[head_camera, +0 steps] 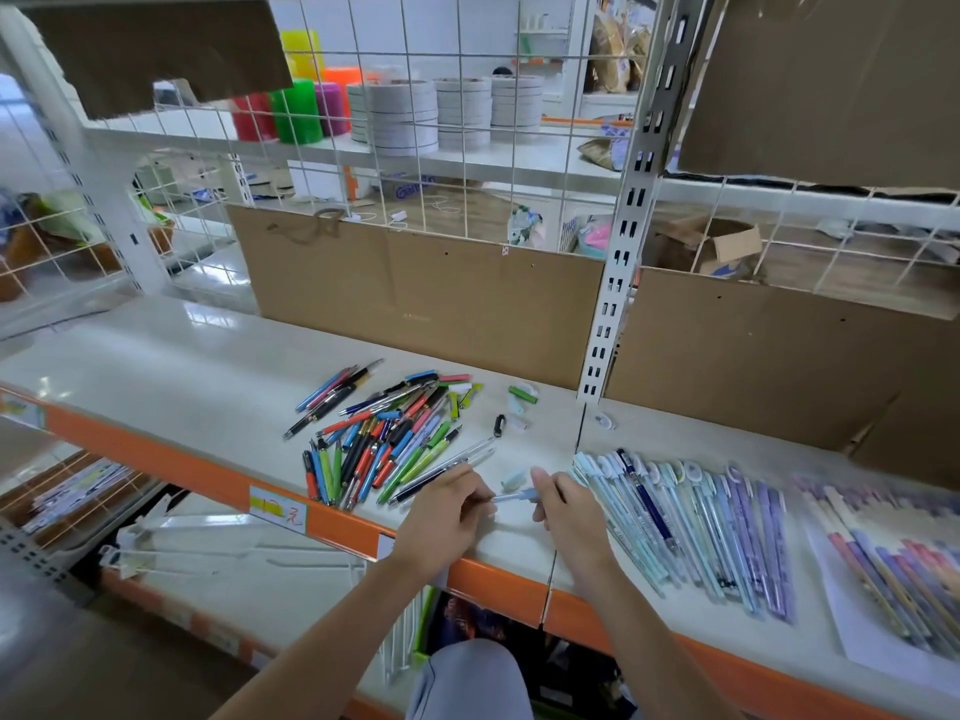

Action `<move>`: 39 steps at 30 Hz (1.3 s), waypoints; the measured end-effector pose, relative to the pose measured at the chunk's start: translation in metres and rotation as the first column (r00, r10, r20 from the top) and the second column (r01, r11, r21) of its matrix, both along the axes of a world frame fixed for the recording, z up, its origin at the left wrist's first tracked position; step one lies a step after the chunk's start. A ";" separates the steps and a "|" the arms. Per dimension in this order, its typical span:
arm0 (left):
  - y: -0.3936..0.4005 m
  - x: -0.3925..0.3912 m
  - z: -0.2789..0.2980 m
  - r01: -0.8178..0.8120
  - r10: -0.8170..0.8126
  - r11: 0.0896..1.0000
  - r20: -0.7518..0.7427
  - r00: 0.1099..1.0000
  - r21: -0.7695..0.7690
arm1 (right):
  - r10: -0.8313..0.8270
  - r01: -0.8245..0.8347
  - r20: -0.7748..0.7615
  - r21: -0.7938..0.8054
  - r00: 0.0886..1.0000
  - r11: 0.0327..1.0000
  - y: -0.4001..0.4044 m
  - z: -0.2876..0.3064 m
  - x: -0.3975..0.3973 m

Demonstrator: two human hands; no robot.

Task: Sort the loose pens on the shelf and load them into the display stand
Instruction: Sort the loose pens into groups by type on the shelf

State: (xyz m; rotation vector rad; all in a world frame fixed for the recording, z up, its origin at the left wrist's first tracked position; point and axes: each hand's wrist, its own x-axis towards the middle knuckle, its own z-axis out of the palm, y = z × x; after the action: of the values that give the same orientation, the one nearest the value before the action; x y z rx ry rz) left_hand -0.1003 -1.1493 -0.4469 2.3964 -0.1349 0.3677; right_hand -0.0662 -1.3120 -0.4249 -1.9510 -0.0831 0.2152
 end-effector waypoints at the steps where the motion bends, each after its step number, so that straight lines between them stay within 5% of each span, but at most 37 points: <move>1: -0.001 0.000 0.000 -0.004 0.004 1.000 0.004 1.000 -0.013 | -0.015 0.016 -0.013 0.041 1.000 0.999 0.002 0.001 0.000; 7: -0.003 -0.002 0.004 0.006 -0.006 1.000 -0.002 1.000 -0.001 | 0.014 0.080 -0.241 0.376 0.970 0.923 0.001 0.019 0.000; 11: -0.001 -0.003 0.010 -0.035 0.034 0.998 0.027 0.999 0.052 | -0.051 0.113 -0.170 0.378 0.984 0.919 -0.005 0.039 0.021; 14: 0.016 0.006 0.016 -0.227 0.222 0.970 0.064 0.973 0.089 | -0.045 0.051 -0.028 0.260 0.999 0.964 -0.011 0.050 0.039; 17: 0.027 0.015 0.016 -0.310 0.308 0.937 0.040 0.951 0.161 | 0.062 -0.054 0.083 -0.099 0.995 0.994 -0.012 0.046 0.047; 23: 0.023 0.018 0.004 -0.354 0.366 0.889 0.013 0.930 0.290 | 0.289 -0.093 0.137 -0.746 0.947 0.660 -0.009 0.027 0.064; 31: 0.019 0.014 0.003 -0.287 0.281 0.909 0.067 0.957 0.302 | 0.345 -0.051 0.276 -0.710 0.897 0.702 0.035 0.020 0.095; 37: 0.022 0.015 0.004 -0.294 0.295 0.904 0.045 0.954 0.309 | 0.321 0.039 0.263 -0.824 0.910 0.565 0.045 0.010 0.096; 39: 0.023 0.014 0.003 -0.301 0.294 0.905 0.070 0.953 0.300 | 0.299 0.091 0.346 -0.773 0.889 0.627 0.041 0.010 0.086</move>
State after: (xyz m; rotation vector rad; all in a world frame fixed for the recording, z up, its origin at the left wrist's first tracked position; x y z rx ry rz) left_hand -0.0863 -1.1265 -0.4435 2.7296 0.1812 0.5508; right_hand 0.0193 -1.2706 -0.4145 -2.8579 -0.4895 -0.1766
